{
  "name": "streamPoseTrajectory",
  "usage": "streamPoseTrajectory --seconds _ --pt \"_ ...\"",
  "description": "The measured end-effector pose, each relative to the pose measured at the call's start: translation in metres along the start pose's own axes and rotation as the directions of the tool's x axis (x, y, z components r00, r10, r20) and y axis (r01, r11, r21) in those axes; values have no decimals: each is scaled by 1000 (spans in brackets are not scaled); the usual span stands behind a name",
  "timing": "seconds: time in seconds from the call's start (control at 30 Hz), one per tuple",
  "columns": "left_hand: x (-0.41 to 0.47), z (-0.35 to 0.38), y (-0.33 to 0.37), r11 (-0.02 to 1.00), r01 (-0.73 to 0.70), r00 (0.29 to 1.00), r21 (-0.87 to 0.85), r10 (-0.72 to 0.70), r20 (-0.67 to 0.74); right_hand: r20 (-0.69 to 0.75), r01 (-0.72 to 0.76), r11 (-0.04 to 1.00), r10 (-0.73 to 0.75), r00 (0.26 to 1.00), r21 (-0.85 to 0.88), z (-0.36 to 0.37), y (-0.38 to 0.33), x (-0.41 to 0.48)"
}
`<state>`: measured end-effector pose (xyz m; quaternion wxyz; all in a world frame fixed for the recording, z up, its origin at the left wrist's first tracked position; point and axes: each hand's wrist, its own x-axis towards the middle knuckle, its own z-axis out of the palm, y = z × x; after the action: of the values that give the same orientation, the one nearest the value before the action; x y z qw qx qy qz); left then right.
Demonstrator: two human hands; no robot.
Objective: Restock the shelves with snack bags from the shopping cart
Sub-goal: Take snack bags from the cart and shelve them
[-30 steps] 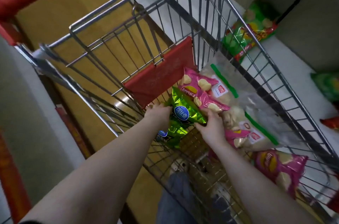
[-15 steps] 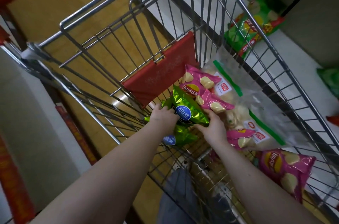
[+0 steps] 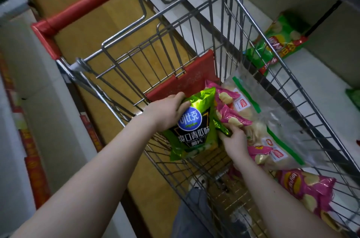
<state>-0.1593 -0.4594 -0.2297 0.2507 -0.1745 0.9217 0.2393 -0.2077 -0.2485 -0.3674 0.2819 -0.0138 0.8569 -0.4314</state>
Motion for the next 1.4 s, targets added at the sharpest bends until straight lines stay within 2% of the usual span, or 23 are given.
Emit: streamPoseTrajectory --seconds 0.1,0.17,0.23,0.27,0.37,0.53,0.6,0.7,0.87,1.0,1.23,1.3,1.4 --pt "-9 -5 4 996 54 995 -65 -59 -76 8 51 998 -51 999 38 -11 -13 -5" --pt "-14 -7 2 972 89 989 -216 -112 -93 -9 91 993 -91 996 69 -18 -21 -9" --pt "-22 -12 2 891 108 991 -440 -131 -21 -22 107 986 -105 994 128 -27 -32 -15" --pt "-26 -15 3 867 113 993 -485 -118 20 -24 113 978 -111 994 174 -30 -37 -17" --pt "-39 -19 6 895 102 995 -434 -92 45 -39 136 950 -130 991 280 -43 -51 -25" --pt "-52 -26 9 875 130 989 -466 -151 -8 -128 169 915 -130 983 366 -65 -76 -38" --pt "-59 -34 13 875 132 983 -466 -177 -55 -157 195 907 -145 977 374 -78 -88 -45" --pt "-70 -47 24 909 171 961 -379 -238 -139 -198 214 888 -143 970 407 -98 -106 -55" --pt "-85 -65 32 908 248 892 -338 -350 -285 -297 343 776 -209 932 530 -135 -138 -70" --pt "-94 -82 39 937 248 839 -246 -335 -428 -369 460 701 -292 882 545 -165 -169 -88" --pt "-100 -113 62 920 210 865 -331 -332 -375 -447 528 702 -324 834 477 -207 -221 -118" --pt "-98 -122 70 894 173 873 -413 -333 -356 -437 522 718 -328 837 461 -215 -232 -124" --pt "-98 -132 80 790 105 910 -604 -321 -262 -391 506 747 -351 851 431 -218 -244 -131"
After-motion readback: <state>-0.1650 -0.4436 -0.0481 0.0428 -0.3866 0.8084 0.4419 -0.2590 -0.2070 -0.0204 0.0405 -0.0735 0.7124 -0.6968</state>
